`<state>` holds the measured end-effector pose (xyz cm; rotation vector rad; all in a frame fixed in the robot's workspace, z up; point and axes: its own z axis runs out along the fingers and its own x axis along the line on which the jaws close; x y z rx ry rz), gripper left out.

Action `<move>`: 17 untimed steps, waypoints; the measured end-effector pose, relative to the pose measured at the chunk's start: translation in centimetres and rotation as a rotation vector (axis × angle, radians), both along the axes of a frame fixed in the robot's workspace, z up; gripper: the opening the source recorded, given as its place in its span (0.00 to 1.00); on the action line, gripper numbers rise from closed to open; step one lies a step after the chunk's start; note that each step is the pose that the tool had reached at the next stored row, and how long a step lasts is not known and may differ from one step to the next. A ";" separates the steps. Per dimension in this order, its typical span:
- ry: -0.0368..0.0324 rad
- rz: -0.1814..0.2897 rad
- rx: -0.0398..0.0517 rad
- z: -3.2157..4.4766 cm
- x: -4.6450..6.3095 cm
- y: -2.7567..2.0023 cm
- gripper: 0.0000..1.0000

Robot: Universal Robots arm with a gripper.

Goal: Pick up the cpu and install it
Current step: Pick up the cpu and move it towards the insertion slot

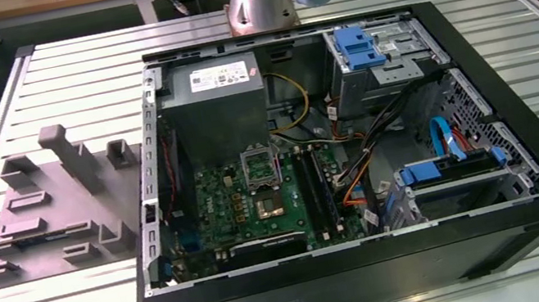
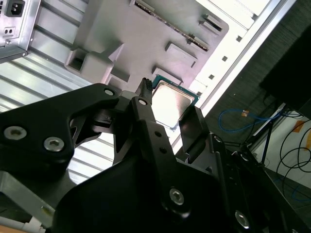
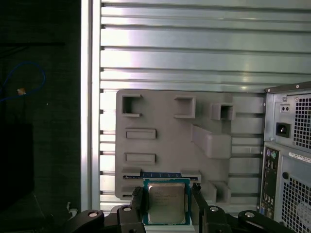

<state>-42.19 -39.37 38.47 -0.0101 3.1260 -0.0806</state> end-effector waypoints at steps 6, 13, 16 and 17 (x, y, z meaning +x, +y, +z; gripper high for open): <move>0.0000 0.000 0.0000 0.00 0.8 0.00 0.47; 0.0000 0.000 0.0000 0.00 1.0 0.00 0.47; 0.0001 0.000 0.0000 0.00 1.1 0.00 0.47; 0.0000 0.000 0.0000 0.00 1.1 0.00 0.47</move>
